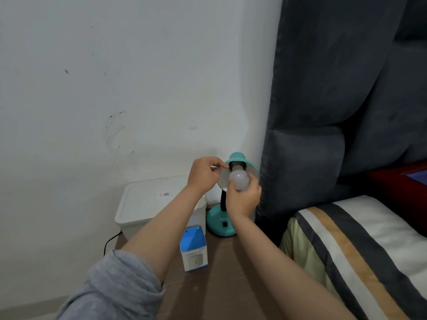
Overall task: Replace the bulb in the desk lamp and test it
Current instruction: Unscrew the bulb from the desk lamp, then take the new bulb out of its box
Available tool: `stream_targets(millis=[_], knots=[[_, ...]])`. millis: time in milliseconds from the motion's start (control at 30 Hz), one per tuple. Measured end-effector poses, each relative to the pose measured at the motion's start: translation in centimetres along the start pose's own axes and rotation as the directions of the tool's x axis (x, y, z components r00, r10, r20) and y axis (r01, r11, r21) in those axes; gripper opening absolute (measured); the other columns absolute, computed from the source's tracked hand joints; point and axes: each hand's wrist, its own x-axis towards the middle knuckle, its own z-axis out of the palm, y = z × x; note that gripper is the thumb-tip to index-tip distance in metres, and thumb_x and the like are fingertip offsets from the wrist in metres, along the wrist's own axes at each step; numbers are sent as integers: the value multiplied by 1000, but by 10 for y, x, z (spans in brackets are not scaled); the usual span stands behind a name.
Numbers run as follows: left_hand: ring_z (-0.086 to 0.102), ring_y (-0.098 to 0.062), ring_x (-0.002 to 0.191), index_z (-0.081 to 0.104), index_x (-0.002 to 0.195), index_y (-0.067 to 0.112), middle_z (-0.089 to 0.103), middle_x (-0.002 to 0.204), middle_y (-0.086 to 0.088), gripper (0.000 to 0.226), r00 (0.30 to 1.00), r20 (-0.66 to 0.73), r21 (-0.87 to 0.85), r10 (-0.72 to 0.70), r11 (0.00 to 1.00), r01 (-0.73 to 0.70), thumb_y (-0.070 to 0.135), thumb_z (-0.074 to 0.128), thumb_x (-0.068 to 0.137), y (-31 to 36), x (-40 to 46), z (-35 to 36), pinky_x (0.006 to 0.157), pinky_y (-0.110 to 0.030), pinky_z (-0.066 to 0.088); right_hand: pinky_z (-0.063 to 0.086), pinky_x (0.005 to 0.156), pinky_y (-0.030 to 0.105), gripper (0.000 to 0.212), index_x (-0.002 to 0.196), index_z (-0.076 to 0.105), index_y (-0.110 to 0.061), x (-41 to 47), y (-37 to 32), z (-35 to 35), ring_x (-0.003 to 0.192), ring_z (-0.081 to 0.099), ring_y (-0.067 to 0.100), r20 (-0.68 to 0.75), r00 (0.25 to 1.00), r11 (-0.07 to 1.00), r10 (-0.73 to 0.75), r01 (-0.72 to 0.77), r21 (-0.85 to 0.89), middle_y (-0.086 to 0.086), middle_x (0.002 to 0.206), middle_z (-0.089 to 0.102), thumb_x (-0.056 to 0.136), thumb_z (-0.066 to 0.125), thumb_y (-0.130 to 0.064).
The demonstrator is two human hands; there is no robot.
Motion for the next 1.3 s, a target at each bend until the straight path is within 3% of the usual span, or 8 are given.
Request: stream_targets(millis=[267, 467, 567, 667, 867, 1033, 1133, 1300], knots=[[65, -10, 72, 74, 82, 13, 73, 88, 0, 24, 1000, 7, 5, -16, 1000, 16, -4, 58, 82, -1, 0, 0, 65, 0, 44, 37, 74, 25, 47, 112, 64, -23, 0, 14, -8, 106, 45, 28, 83, 951, 925, -297, 308, -223, 3, 127, 48, 73, 65, 2], [67, -14, 78, 74, 83, 14, 73, 94, -4, 24, 999, 20, -12, -33, 999, 33, -4, 58, 82, -1, 1, 0, 66, 0, 44, 41, 80, 12, 47, 116, 62, -20, -2, 19, -17, 108, 52, 21, 67, 949, 946, -308, 313, -82, 5, 120, 47, 72, 72, -6], [66, -16, 92, 72, 96, 14, 70, 107, -6, 23, 996, 75, -2, -39, 999, 39, 0, 60, 83, 2, -5, -3, 76, -5, 46, 45, 75, 8, 46, 117, 58, -20, -10, 17, -26, 97, 55, 14, 56, 963, 965, -262, 263, -5, -3, 115, 44, 74, 73, -13], [53, -15, 120, 64, 115, 17, 59, 127, -3, 32, 992, 125, 70, -8, 998, -1, 8, 62, 84, 3, -24, -6, 101, -19, 36, 53, 79, 25, 49, 119, 55, -22, -22, 23, -38, 95, 59, 15, 43, 975, 974, -219, 216, 67, -7, 113, 43, 74, 75, -17], [55, -19, 110, 57, 118, 16, 60, 117, -5, 35, 989, -40, 134, -140, 980, 144, 24, 62, 84, -37, -106, 4, 90, -24, 41, 58, 69, 33, 44, 112, 53, -21, -59, 69, -65, 91, 64, 21, 99, 981, 986, -166, 165, 13, 5, 112, 57, 75, 76, -26], [51, -32, 106, 58, 113, 12, 54, 111, -13, 40, 921, -182, 339, -344, 858, 387, 34, 65, 80, -80, -164, 17, 86, -39, 45, 58, 71, 40, 37, 103, 50, -40, -83, 110, -72, 85, 65, 11, 232, 973, 984, -1, 42, -172, -7, 98, 65, 71, 68, -50], [49, -34, 109, 53, 117, 9, 52, 115, -15, 50, 862, -229, 342, -452, 792, 506, 39, 66, 79, -96, -174, 17, 86, -41, 44, 56, 74, 41, 32, 100, 53, -34, -90, 122, -70, 84, 63, 14, 279, 955, 966, 96, -22, -258, -4, 96, 66, 74, 71, -40], [49, -32, 113, 48, 125, 5, 54, 121, -17, 52, 850, -186, 199, -493, 829, 524, 32, 64, 83, -109, -174, 20, 92, -40, 42, 50, 72, 32, 31, 104, 54, -29, -90, 138, -63, 87, 58, 17, 352, 913, 914, 205, -50, -402, 1, 106, 60, 77, 70, -33]])
